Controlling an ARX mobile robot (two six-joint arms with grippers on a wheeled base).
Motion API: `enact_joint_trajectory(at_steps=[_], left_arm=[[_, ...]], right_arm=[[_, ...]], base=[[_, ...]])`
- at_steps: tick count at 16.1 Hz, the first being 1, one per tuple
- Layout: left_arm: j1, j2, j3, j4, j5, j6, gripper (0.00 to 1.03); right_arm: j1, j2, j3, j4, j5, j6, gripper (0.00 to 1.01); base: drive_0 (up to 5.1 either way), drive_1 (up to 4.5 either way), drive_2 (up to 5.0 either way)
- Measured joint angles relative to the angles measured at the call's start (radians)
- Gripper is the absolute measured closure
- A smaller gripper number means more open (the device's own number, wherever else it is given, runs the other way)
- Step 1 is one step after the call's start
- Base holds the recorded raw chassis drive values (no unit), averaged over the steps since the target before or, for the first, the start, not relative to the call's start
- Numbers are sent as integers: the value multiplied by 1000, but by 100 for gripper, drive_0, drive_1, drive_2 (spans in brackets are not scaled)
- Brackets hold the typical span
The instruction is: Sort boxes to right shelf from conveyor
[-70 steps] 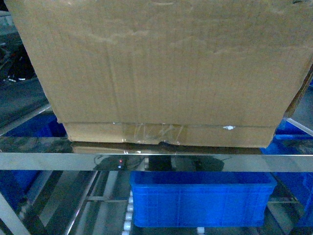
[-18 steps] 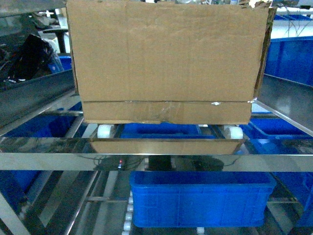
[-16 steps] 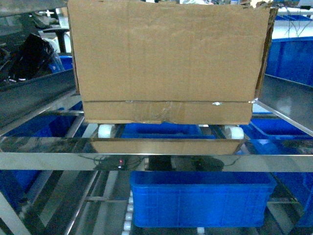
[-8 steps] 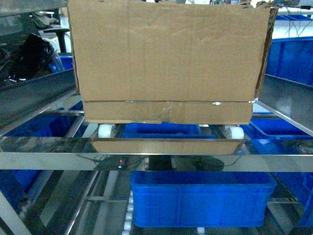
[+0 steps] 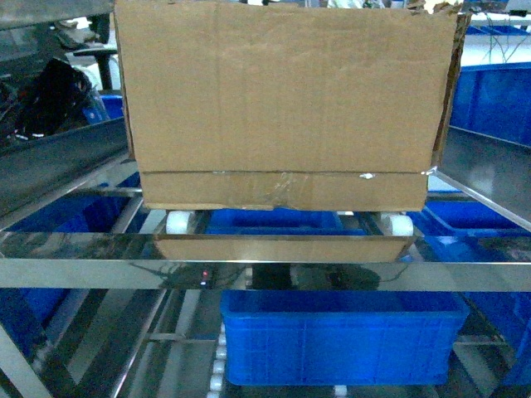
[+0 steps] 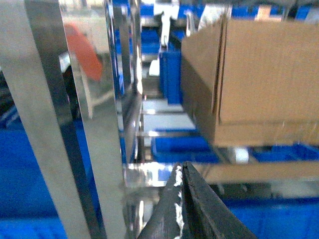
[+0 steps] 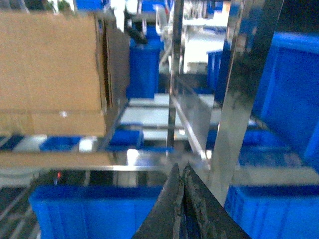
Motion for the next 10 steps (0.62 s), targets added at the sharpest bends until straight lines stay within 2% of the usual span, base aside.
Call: enact_joint_trajectory(at_steps=[1, 2, 7, 10], left_arm=[[0, -96, -1, -111, -1, 0, 101], [0, -114, 3, -85, 1, 0, 101], [0, -114, -1, -104, 1, 1, 101], [0, -114, -1, -103, 1, 0, 94]], right_arm=[[0, -101, 1, -154, -1, 0, 99], [0, -163, 1, -156, 0, 0, 99], [0, -162, 1, -170, -1, 0, 99], [0, -162, 1, -169, -1, 0, 90]], base=[[0, 0, 0], [0, 0, 0], [0, 0, 0], [0, 0, 0]])
